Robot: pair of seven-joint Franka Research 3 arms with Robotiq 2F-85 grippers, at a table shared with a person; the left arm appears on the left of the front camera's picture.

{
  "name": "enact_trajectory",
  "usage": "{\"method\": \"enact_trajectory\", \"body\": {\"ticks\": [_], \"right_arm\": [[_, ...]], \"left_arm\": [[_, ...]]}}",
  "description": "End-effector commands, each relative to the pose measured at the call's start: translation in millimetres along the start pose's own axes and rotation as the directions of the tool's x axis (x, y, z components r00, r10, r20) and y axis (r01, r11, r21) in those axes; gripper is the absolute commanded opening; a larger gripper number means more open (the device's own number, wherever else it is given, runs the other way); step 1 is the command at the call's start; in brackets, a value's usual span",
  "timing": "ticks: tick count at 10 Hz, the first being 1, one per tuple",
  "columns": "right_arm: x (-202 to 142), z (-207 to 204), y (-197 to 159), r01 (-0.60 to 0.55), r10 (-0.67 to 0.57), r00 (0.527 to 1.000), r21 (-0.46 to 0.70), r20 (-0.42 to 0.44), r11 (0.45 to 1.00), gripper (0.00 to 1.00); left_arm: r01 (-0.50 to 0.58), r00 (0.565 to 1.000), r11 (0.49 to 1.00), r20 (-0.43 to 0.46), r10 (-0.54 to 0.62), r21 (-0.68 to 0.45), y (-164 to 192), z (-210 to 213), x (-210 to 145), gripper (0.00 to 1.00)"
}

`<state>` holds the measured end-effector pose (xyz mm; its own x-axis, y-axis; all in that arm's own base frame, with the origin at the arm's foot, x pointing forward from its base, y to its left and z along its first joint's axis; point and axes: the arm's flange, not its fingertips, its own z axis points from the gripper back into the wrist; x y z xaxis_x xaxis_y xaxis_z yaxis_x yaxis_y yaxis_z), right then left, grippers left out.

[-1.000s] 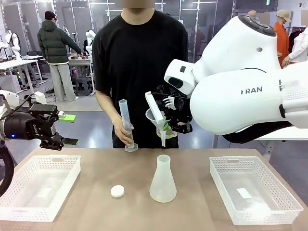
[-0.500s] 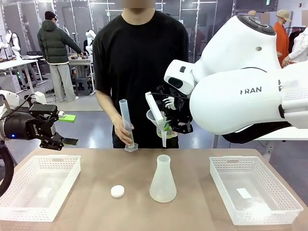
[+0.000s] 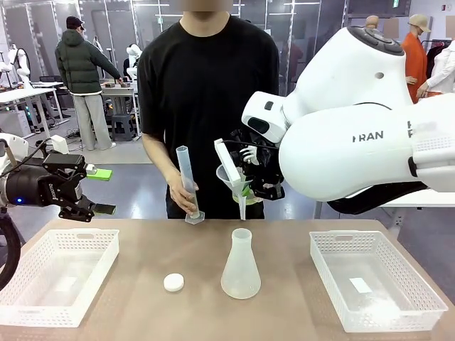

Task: Prepare the solutions needed for the experiment.
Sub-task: Pick up the Plastic Funnel and insert it into the Big flask.

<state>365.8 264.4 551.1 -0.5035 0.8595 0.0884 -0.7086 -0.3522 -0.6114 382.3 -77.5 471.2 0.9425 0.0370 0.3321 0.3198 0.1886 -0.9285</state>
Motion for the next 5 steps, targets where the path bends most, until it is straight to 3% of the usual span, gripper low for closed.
{"method": "enact_trajectory", "body": {"ticks": [1,5], "right_arm": [[-6.3,-10.5,4.2,0.008,-0.008,0.999,0.007,0.048,1.000,0.06],[-14.7,-30.4,9.0,0.042,-0.044,0.997,0.032,0.070,0.999,0.06]], "left_arm": [[-0.009,1.000,1.000,0.009,0.009,-0.025,-2.3,-1.5,1.1,1.00],[-0.009,1.000,1.000,0.009,0.009,-0.025,-2.3,-1.5,1.1,1.00]]}}
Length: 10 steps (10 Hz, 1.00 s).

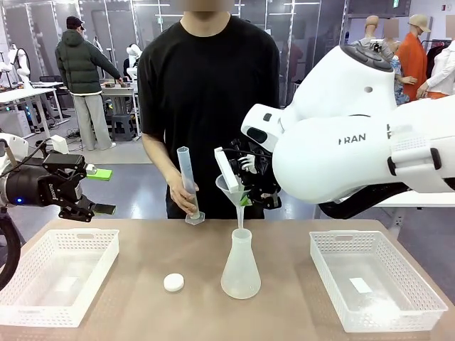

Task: Prepare the solutions needed for the experiment.
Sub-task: Pick up the Plastic Funnel and insert it into the Big flask.

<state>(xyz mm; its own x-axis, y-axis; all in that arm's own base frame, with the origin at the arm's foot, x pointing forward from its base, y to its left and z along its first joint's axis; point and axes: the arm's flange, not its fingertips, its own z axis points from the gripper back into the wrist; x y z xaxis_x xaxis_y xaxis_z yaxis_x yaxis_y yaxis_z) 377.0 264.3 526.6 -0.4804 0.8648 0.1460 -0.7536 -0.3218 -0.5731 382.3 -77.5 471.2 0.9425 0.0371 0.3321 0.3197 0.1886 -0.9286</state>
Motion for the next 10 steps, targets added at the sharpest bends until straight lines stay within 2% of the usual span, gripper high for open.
{"method": "enact_trajectory", "body": {"ticks": [1,9,10], "right_arm": [[-9.1,-9.4,2.9,-0.002,0.002,0.999,-0.006,0.051,1.000,0.06],[-23.9,-36.3,12.9,0.031,-0.032,0.997,0.018,0.069,0.999,0.06],[-23.9,-36.4,14.1,0.040,-0.042,0.996,0.032,0.073,0.999,0.11]], "left_arm": [[-0.009,1.000,1.000,0.009,0.009,-0.025,-2.3,-1.6,1.1,1.00],[-0.009,1.000,1.000,0.009,0.009,-0.025,-2.3,-1.6,1.1,1.00],[-0.009,1.000,1.000,0.009,0.009,-0.025,-2.3,-1.6,1.1,1.00]]}}
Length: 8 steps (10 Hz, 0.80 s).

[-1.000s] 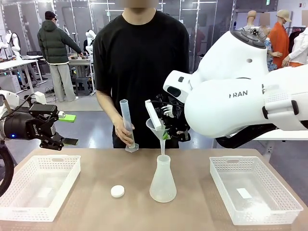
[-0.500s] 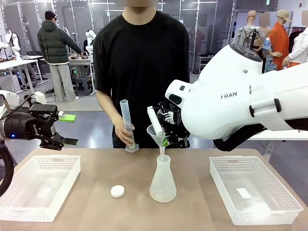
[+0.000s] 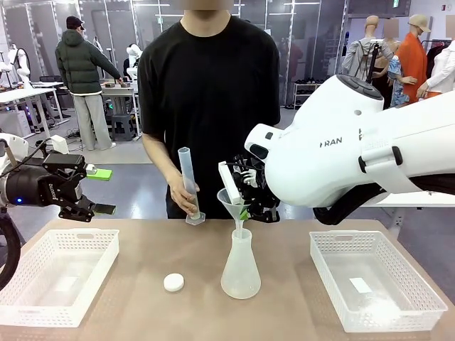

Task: Prepare the solutions needed for the experiment.
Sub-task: Pick up the Plastic Funnel and insert it into the Big flask.

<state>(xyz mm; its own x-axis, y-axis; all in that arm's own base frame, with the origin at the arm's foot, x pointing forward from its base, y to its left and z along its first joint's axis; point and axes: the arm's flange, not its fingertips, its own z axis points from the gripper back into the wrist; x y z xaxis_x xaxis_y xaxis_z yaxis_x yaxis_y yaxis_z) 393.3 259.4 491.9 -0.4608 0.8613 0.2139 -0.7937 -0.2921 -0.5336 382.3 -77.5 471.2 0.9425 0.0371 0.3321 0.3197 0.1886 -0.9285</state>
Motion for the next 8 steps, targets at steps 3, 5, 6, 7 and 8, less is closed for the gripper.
{"method": "enact_trajectory", "body": {"ticks": [3,5,6,7,8], "right_arm": [[-6.1,-2.2,9.4,0.006,-0.006,1.000,-0.008,0.025,1.000,0.30],[-4.0,-0.5,14.8,0.004,-0.004,1.000,0.003,0.006,1.000,0.49],[-1.6,-2.4,4.9,0.011,-0.011,1.000,0.009,0.003,1.000,0.49],[-1.6,-2.4,4.9,0.011,-0.011,1.000,0.009,0.003,1.000,0.49],[-1.6,-2.4,4.9,0.011,-0.011,1.000,0.009,0.003,1.000,0.49]], "left_arm": [[-0.009,1.000,1.000,0.009,0.009,-0.025,-2.3,-1.6,1.1,1.00],[-0.009,1.000,1.000,0.009,0.009,-0.025,-2.3,-1.6,1.1,1.00],[-0.009,1.000,1.000,0.009,0.009,-0.025,-2.3,-1.6,1.1,1.00],[-0.009,1.000,1.000,0.009,0.009,-0.025,-2.3,-1.6,1.1,1.00],[-0.009,1.000,1.000,0.009,0.009,-0.025,-2.3,-1.6,1.1,1.00]]}}
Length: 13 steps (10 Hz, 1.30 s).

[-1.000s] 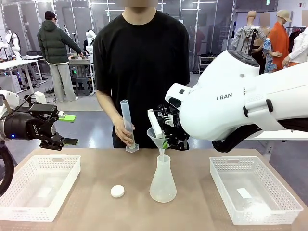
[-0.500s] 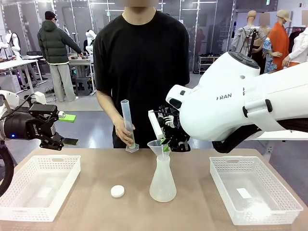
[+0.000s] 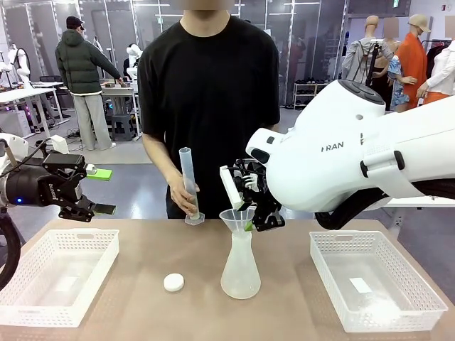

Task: Prepare the solutions needed for the experiment.
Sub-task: Pick up the Plastic Funnel and insert it into the Big flask, then once the solution is in the Big flask , pick up the Plastic Funnel and place it back into the right Organizing basket.

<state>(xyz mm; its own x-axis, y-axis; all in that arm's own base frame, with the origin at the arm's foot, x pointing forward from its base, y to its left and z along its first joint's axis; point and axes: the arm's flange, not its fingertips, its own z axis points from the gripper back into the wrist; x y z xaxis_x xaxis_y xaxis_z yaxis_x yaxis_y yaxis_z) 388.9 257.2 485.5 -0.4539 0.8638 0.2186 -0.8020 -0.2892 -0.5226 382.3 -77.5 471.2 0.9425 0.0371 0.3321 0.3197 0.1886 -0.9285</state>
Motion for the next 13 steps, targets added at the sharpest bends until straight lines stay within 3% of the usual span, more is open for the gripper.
{"method": "enact_trajectory", "body": {"ticks": [1,9,12,13], "right_arm": [[-0.3,0.2,-2.7,0.002,-0.002,1.000,-0.003,0.003,1.000,0.49],[-0.2,0.1,-0.1,0.000,0.000,1.000,0.000,0.000,1.000,0.49],[33.4,38.0,6.4,0.001,-0.003,0.995,-0.019,-0.095,1.000,0.49],[39.9,52.6,7.4,0.005,-0.014,0.994,-0.079,-0.110,0.997,0.69]], "left_arm": [[-0.009,1.000,1.000,0.009,0.009,-0.025,-2.3,-1.6,1.1,1.00],[-0.009,1.000,1.000,0.009,0.009,-0.025,-2.3,-1.6,1.1,1.00],[-0.009,1.000,1.000,0.009,0.009,-0.025,-2.3,-1.6,1.1,1.00],[-0.009,1.000,1.000,0.009,0.009,-0.025,-2.3,-1.6,1.1,1.00]]}}
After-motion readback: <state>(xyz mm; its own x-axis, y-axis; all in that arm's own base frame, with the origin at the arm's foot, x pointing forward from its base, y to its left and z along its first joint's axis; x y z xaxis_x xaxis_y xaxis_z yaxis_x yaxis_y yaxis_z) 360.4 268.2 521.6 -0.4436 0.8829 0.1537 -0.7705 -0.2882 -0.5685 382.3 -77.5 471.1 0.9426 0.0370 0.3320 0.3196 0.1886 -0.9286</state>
